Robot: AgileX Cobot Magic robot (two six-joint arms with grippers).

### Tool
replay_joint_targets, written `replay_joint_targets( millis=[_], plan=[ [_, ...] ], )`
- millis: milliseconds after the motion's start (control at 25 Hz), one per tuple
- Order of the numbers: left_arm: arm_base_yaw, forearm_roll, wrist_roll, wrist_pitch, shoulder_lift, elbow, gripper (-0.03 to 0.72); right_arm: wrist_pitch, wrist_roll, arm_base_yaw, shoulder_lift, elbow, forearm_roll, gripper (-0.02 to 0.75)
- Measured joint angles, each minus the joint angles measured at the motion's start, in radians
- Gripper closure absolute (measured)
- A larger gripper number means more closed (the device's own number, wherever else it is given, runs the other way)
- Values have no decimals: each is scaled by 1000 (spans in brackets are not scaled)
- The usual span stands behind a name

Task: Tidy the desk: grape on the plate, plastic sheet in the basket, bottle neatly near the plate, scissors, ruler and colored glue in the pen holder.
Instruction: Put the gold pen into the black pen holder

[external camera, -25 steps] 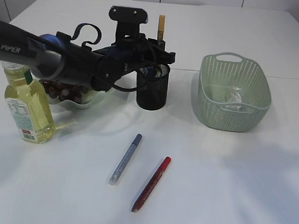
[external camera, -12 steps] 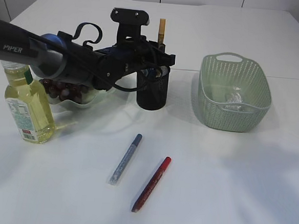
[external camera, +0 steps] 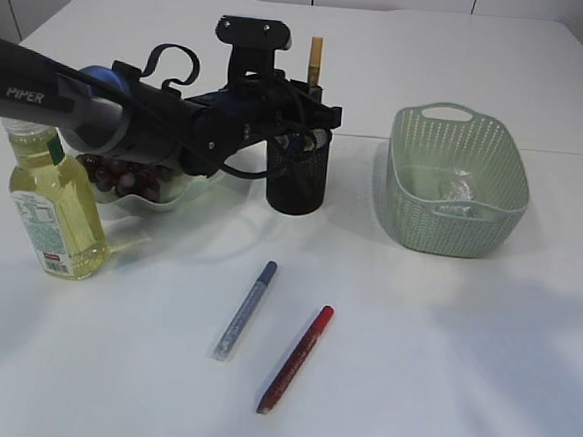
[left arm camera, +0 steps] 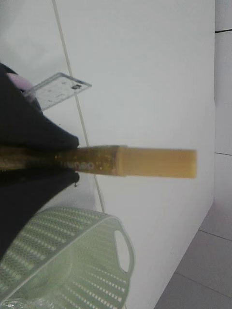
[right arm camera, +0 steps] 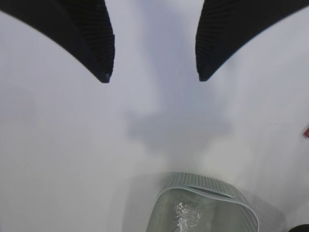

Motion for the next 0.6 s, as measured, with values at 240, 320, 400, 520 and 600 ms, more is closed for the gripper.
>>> replay_joint_targets(
  millis=[240, 320, 400, 520, 600],
  plan=[
    [0, 0, 0, 0, 0, 0, 601, 0, 0, 0, 0, 0, 0, 307],
    [0, 0, 0, 0, 0, 0, 595, 0, 0, 0, 0, 0, 0, 307],
    [0, 0, 0, 0, 0, 0, 589, 0, 0, 0, 0, 0, 0, 307],
    [0, 0, 0, 0, 0, 0, 580, 0, 0, 0, 0, 0, -2, 307],
    [0, 0, 0, 0, 0, 0, 575, 0, 0, 0, 0, 0, -4, 307]
  ],
)
